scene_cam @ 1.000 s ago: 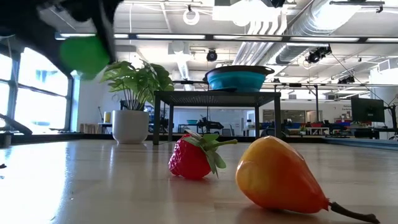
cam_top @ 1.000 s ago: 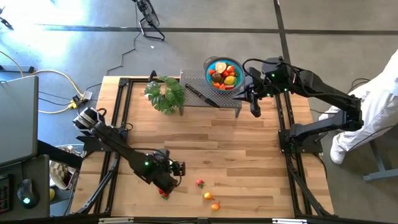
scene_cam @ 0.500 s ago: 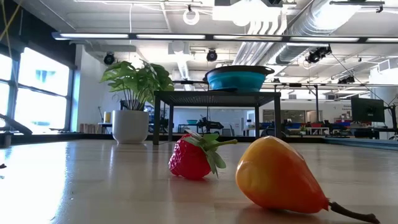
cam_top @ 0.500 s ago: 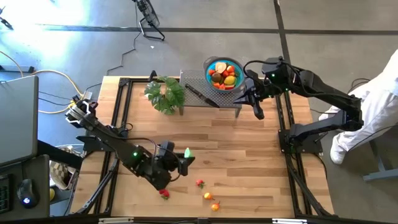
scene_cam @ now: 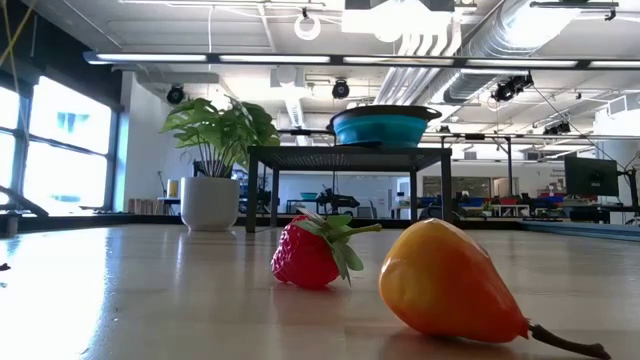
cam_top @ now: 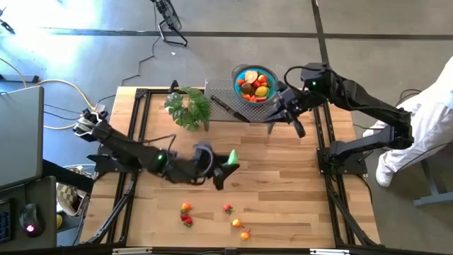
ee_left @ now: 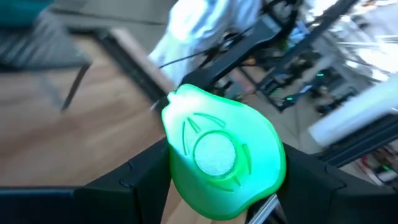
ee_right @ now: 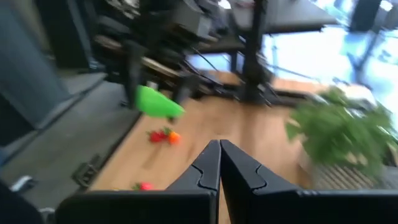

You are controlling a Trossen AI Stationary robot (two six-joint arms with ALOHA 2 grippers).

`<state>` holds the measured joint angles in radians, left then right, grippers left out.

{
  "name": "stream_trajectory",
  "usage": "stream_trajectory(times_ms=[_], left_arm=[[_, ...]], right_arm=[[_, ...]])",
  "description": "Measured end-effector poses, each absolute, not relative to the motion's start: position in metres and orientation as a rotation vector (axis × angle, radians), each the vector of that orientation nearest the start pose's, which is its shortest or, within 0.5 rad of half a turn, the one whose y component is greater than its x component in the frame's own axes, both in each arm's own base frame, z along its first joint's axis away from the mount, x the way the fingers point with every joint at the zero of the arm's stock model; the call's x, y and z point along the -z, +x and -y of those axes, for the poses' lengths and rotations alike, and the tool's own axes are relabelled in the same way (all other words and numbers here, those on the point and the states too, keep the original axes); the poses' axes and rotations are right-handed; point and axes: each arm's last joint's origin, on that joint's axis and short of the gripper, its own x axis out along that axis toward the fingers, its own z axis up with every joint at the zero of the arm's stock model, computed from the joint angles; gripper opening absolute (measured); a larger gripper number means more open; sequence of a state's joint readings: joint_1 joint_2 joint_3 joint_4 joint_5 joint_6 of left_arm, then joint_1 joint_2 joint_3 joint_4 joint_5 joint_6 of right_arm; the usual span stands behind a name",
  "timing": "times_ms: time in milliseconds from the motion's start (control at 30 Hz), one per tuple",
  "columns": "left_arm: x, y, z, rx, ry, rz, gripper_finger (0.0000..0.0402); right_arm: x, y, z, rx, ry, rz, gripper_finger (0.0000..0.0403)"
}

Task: Pick & Place Fruit
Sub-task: Put the green avocado in the blue bowl on the shelf

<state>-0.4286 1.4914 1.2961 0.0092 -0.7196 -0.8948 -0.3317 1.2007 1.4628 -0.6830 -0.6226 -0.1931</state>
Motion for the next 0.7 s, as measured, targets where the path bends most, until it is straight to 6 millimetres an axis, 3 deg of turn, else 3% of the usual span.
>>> stream_trajectory(times_ms=[167,333,533,700], left_arm=[[-0.375,0.33,0.095,-0.243,-0.715,0.057,0.0235],[-0.385,0.337,0.071,-0.167,-0.731,0.135,0.0235],[-0.388,0.342,0.049,-0.136,-0.794,0.167,0.0235],[-0.389,0.343,0.042,-0.116,-0.854,0.179,0.0235]], right_arm=[[-0.439,0.222,0.056,-0.444,-0.016,-0.277,0.0002],[-0.443,0.221,0.053,-0.461,-0.052,-0.24,0.0002],[-0.448,0.221,0.032,-0.441,-0.242,-0.192,0.0002],[-0.446,0.227,0.011,-0.297,-0.451,-0.226,0.0002]])
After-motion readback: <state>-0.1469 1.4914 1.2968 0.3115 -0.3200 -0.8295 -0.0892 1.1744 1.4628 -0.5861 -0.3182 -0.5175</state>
